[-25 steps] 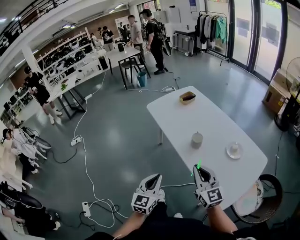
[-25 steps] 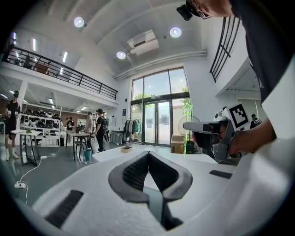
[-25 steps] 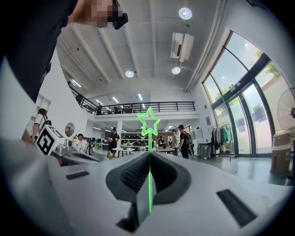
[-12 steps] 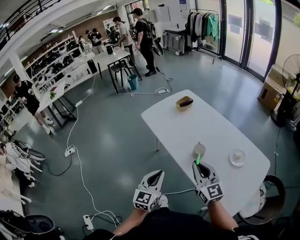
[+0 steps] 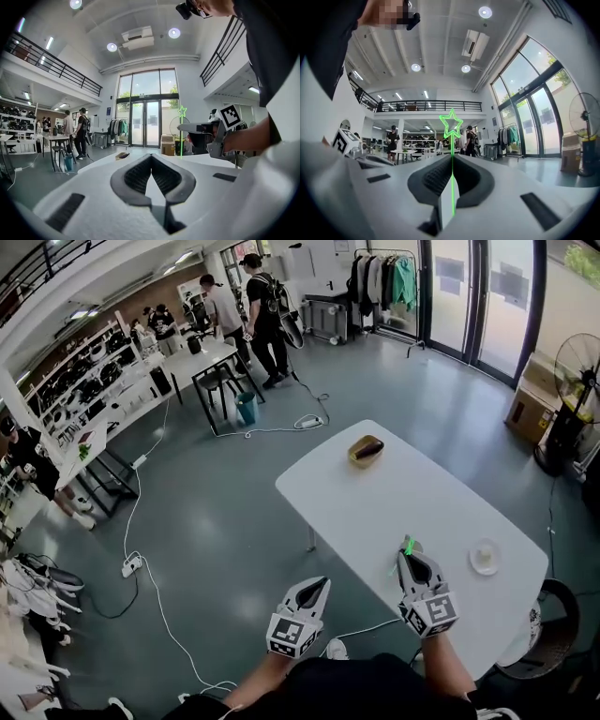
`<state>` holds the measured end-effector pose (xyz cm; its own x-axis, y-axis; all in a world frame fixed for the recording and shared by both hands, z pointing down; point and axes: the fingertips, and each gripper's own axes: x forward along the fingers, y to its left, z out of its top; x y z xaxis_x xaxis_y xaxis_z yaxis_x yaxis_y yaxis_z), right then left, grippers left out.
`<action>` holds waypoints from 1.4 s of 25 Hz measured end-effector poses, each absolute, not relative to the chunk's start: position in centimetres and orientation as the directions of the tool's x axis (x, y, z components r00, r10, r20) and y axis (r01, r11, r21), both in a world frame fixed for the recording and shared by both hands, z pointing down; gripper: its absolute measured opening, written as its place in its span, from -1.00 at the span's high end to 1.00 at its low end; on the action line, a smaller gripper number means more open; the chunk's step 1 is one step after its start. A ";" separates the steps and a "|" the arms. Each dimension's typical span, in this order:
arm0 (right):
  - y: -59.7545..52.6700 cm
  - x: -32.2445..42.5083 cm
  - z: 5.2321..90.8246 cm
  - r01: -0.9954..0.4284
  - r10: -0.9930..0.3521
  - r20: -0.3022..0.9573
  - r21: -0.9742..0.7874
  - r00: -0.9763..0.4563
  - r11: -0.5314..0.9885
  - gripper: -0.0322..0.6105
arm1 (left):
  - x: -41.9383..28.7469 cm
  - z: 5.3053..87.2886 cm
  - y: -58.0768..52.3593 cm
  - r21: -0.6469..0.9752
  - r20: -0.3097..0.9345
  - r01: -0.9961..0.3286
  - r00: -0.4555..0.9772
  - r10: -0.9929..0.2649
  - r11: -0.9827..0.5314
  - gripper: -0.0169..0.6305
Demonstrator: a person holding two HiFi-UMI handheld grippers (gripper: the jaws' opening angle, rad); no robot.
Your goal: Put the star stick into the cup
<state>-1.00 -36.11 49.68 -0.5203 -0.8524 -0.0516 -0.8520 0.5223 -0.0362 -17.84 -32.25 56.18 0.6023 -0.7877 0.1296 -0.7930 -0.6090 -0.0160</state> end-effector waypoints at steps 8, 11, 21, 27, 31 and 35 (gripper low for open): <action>-40.7 4.6 51.0 -0.907 -0.909 -0.025 -0.061 -0.416 0.417 0.86 | -13.7 56.2 -36.8 -0.024 0.131 -0.733 0.672 -0.729 -0.680 0.91; -42.1 7.0 51.9 -0.914 -0.918 -0.006 -0.083 -0.398 0.397 0.86 | -11.6 55.9 -38.0 -0.031 0.131 -0.722 0.682 -0.719 -0.691 0.91; -47.7 9.1 57.0 -0.920 -0.918 0.094 -0.112 -0.386 0.375 0.86 | -10.8 57.7 -40.7 0.015 0.169 -0.753 0.650 -0.741 -0.657 0.91; -49.8 8.8 61.4 -0.903 -0.881 0.198 -0.124 -0.429 0.411 0.86 | -10.6 59.5 -41.5 0.045 0.194 -0.774 0.627 -0.755 -0.631 0.91; -50.6 8.4 63.6 -0.892 -0.852 0.266 -0.128 -0.451 0.433 0.86 | -10.5 59.9 -41.8 0.061 0.197 -0.788 0.611 -0.767 -0.613 0.91; -50.8 7.4 65.5 -0.882 -0.816 0.343 -0.093 -0.465 0.463 0.86 | -11.3 60.2 -42.1 0.065 0.199 -0.805 0.589 -0.783 -0.590 0.91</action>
